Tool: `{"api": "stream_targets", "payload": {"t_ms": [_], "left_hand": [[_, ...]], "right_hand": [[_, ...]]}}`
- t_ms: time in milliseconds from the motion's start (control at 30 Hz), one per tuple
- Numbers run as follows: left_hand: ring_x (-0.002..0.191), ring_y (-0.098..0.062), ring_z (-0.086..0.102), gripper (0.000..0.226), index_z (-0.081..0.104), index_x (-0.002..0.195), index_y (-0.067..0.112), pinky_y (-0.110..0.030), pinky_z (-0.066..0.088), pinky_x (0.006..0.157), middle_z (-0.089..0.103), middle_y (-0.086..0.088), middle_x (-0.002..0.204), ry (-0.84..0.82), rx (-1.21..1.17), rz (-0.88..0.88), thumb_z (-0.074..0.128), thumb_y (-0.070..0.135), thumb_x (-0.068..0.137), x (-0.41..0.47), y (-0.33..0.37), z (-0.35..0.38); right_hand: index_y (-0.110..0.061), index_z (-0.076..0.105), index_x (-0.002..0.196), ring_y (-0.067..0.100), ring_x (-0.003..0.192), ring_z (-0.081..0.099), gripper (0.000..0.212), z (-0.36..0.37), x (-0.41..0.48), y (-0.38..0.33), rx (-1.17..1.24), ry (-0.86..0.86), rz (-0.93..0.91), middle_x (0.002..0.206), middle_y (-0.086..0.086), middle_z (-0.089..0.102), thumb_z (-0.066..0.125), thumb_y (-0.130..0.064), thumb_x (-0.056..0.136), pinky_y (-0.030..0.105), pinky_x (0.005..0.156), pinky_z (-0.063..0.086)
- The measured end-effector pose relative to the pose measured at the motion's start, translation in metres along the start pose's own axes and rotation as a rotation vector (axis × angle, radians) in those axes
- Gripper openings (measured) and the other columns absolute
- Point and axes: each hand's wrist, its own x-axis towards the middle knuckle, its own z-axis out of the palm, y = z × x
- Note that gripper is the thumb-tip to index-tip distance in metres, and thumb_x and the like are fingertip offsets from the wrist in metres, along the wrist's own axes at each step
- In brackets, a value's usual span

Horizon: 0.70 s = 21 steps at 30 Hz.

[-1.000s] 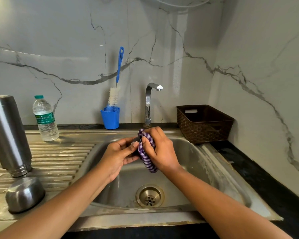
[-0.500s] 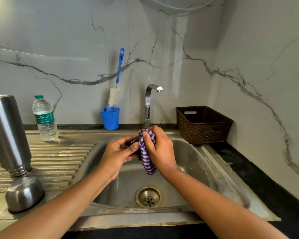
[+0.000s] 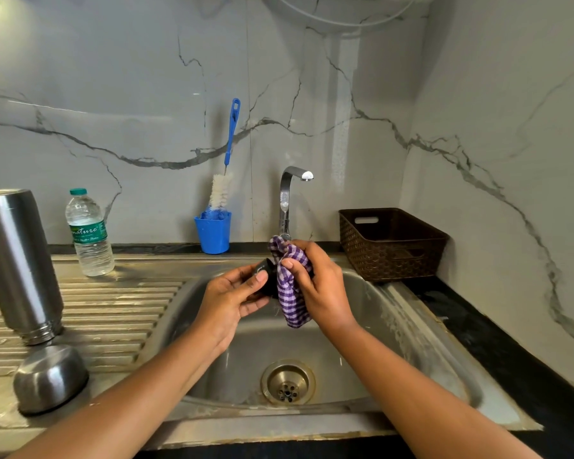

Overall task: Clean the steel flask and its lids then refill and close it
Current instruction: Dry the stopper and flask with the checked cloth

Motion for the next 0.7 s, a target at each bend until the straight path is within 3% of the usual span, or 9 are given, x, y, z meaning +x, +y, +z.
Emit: {"api": "stream_targets", "payload": {"t_ms": [33,100,167,233,333,433,533,633,700], "left_hand": [[0.083,-0.021,0.071,0.036,0.066,0.099,0.007,-0.023,0.056,0.062,0.073,-0.011,0.091,0.006,-0.030,-0.009,0.073,0.023,0.067,0.000,0.001,-0.002],[0.082,-0.024,0.072,0.064,0.065,0.100,0.006,-0.023,0.056,0.062,0.073,-0.015,0.094,0.009,-0.071,-0.006,0.089,0.038,0.050,0.001,0.005,-0.008],[0.084,-0.026,0.072,0.088,0.064,0.103,0.005,-0.024,0.057,0.063,0.073,-0.016,0.096,-0.004,-0.086,-0.008,0.093,0.048,0.032,0.002,0.008,-0.013],[0.084,-0.025,0.072,0.092,0.064,0.104,0.005,-0.025,0.057,0.063,0.073,-0.015,0.096,-0.017,-0.090,-0.012,0.093,0.050,0.028,0.002,0.009,-0.013],[0.084,-0.021,0.072,0.089,0.065,0.101,0.007,-0.024,0.056,0.062,0.073,-0.012,0.095,-0.013,-0.111,-0.019,0.093,0.049,0.028,0.001,0.010,-0.012],[0.083,-0.021,0.072,0.077,0.066,0.098,0.007,-0.024,0.057,0.062,0.074,-0.012,0.092,0.008,-0.109,-0.024,0.093,0.042,0.036,-0.001,0.014,-0.014],[0.081,-0.019,0.071,0.041,0.065,0.096,0.008,-0.023,0.057,0.061,0.073,-0.011,0.091,0.009,-0.110,-0.045,0.079,0.022,0.061,-0.002,0.017,-0.013],[0.080,-0.018,0.072,0.053,0.066,0.096,0.009,-0.024,0.057,0.061,0.073,-0.012,0.092,0.002,-0.086,-0.035,0.086,0.032,0.053,-0.002,0.018,-0.012],[0.079,-0.020,0.072,0.043,0.064,0.099,0.007,-0.025,0.058,0.062,0.072,-0.014,0.094,0.007,-0.097,-0.057,0.076,0.025,0.062,-0.003,0.019,-0.012]], "right_hand": [[-0.019,0.057,0.113,0.004,0.094,0.060,0.030,-0.001,0.000,0.000,0.035,0.029,0.043,0.103,-0.006,0.063,0.053,-0.040,0.092,0.019,0.082,0.048],[-0.030,0.055,0.111,0.007,0.095,0.063,0.018,-0.009,0.005,-0.002,0.160,0.099,0.178,0.102,-0.011,0.062,0.054,-0.029,0.093,0.026,0.079,0.055],[-0.039,0.051,0.114,0.003,0.097,0.063,0.026,-0.021,0.010,-0.004,0.243,0.146,0.222,0.106,-0.016,0.061,0.055,-0.025,0.093,0.024,0.081,0.055],[-0.038,0.047,0.128,0.001,0.106,0.058,0.040,-0.026,0.009,-0.006,0.178,0.045,0.156,0.119,-0.014,0.058,0.056,-0.024,0.092,0.023,0.089,0.050],[-0.031,0.043,0.138,0.008,0.118,0.052,0.049,-0.008,0.002,-0.012,-0.017,-0.230,-0.019,0.132,-0.003,0.054,0.058,-0.021,0.092,0.026,0.099,0.043],[-0.021,0.056,0.130,0.004,0.111,0.056,0.044,-0.001,0.004,-0.011,-0.044,-0.131,-0.043,0.123,-0.003,0.062,0.065,-0.019,0.087,0.029,0.098,0.047],[-0.018,0.063,0.122,0.006,0.102,0.062,0.037,-0.007,0.004,-0.011,-0.054,-0.081,0.056,0.112,-0.002,0.068,0.068,-0.021,0.085,0.031,0.093,0.050],[-0.009,0.062,0.123,0.017,0.111,0.059,0.037,-0.005,0.002,-0.009,-0.325,-0.087,-0.290,0.122,0.008,0.064,0.062,-0.013,0.086,0.024,0.102,0.041],[-0.003,0.060,0.123,0.019,0.112,0.056,0.039,-0.008,0.004,-0.005,-0.430,-0.074,-0.482,0.124,0.011,0.062,0.054,-0.014,0.086,0.022,0.099,0.040]]}}
